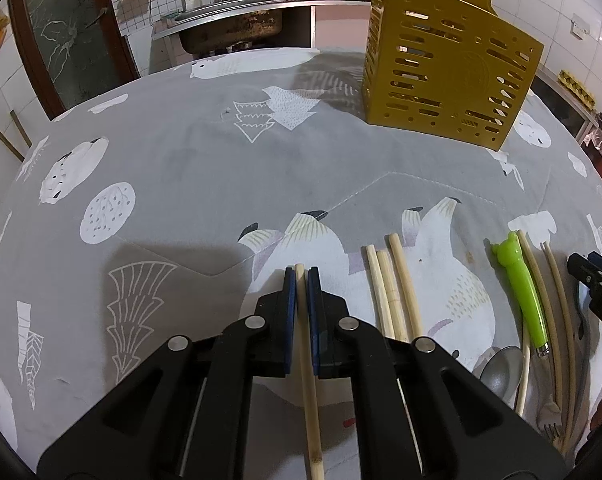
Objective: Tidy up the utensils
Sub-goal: 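Close the right tool on the light-blue spatula handle, then carry the chopstick in left tool while right tool carries the spatula to the yellow holder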
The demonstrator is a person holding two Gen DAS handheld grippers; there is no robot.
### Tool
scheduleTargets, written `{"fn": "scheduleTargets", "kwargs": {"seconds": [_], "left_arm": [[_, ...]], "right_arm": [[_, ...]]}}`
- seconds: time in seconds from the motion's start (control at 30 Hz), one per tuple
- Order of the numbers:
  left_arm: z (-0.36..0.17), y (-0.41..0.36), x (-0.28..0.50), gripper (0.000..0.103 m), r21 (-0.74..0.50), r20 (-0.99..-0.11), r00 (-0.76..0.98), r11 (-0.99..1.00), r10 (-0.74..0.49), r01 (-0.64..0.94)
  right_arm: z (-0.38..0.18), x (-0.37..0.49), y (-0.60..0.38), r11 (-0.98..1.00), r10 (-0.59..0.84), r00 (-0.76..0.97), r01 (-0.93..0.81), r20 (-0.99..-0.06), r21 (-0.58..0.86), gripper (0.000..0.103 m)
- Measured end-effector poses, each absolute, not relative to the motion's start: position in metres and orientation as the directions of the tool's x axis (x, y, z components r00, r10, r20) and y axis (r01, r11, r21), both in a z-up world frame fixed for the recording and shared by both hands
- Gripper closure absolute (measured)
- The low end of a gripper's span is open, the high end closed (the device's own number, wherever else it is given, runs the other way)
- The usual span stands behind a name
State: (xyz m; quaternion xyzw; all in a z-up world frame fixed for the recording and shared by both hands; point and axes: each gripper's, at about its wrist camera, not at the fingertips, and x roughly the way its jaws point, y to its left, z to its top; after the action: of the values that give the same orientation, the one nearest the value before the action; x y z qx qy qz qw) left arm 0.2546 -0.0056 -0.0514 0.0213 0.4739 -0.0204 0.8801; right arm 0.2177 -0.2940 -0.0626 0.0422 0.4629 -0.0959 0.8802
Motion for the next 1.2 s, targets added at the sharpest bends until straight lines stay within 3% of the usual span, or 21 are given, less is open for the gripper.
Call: {"fn": "scheduleTargets", "kwargs": {"seconds": [0.17,0.77,1.0,1.2], "left_arm": [[-0.051,-0.005,0.254,0.098,0.017,-0.834,0.551,0.998,-0.017,0.056],[-0.010,0.000,0.282,0.099,-0.016,-0.761,0.648,0.999,-0.030,0.028],[0.021,-0.003,0.304,0.099,-0.033,-0.687,0.725,0.999,-0.048,0.035],[0.054,-0.005,0.313,0.099,-0.072,-0.574,0.814,0.996,-0.090,0.059]], "right_arm": [[-0.065,0.219,-0.296,0.979,-0.101,0.568,0.201,-0.817,0.019,0.074],[-0.023,0.239,-0.307,0.985,-0.059,0.741,0.154,-0.669,0.083,0.074],[0.010,0.251,-0.305,0.989,-0.066,0.828,0.130,-0.557,0.076,0.074],[0.031,0.258,-0.299,0.992,-0.081,0.881,0.117,-0.467,0.048,0.074]]}}
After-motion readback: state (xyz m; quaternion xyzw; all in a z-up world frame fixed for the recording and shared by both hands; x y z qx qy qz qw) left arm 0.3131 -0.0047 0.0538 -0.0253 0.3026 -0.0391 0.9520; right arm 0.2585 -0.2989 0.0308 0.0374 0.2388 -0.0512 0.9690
